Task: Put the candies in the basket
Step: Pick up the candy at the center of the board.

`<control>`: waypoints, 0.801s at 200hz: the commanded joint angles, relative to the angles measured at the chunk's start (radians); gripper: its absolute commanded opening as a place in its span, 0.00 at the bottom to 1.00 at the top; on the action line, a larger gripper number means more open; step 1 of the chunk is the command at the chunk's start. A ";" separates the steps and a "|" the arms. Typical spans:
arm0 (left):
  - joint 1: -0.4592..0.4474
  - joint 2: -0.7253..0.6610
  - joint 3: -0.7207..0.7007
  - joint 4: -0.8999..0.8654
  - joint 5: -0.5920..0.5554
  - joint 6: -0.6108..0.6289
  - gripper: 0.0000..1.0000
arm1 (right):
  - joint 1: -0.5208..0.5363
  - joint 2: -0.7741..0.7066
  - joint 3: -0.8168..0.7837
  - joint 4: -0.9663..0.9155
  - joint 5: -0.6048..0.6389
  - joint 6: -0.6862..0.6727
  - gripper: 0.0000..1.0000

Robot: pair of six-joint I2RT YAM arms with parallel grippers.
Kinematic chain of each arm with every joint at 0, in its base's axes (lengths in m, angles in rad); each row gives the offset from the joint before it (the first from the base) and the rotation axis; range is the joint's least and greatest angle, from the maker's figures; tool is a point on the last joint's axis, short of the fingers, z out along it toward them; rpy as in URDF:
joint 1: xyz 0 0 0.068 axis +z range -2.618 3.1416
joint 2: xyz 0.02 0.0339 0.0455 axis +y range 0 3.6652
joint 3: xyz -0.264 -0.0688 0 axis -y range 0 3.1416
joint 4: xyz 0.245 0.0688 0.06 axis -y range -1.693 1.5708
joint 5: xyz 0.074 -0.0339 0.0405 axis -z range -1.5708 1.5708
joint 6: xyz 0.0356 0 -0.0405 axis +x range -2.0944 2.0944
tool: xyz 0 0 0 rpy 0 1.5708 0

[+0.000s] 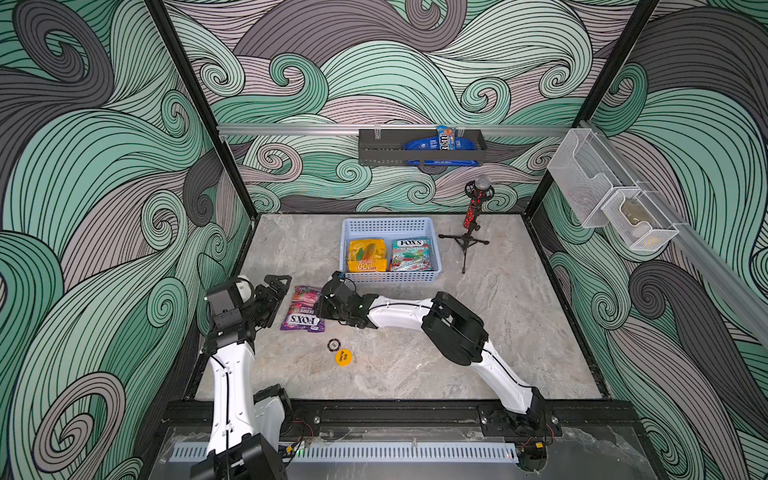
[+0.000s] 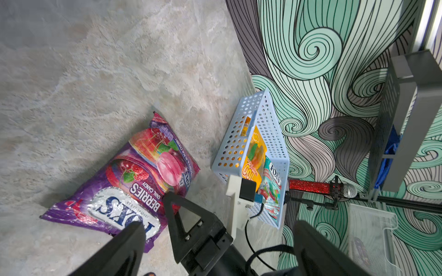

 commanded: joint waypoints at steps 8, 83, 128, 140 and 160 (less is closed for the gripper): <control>0.004 -0.004 -0.016 0.082 0.095 -0.009 0.98 | 0.008 -0.031 -0.049 -0.039 0.021 -0.009 0.22; 0.001 -0.012 -0.014 0.119 0.062 -0.012 0.98 | 0.012 -0.463 -0.321 -0.038 0.175 -0.183 0.00; -0.099 -0.091 -0.111 0.308 0.025 -0.144 0.97 | -0.025 -0.842 -0.563 -0.045 0.178 -0.296 0.00; -0.180 -0.120 -0.140 0.358 -0.027 -0.183 0.97 | -0.076 -0.893 -0.595 -0.060 0.109 -0.317 0.00; -0.369 -0.140 -0.172 0.424 -0.148 -0.221 0.97 | -0.165 -0.910 -0.602 -0.105 0.033 -0.398 0.00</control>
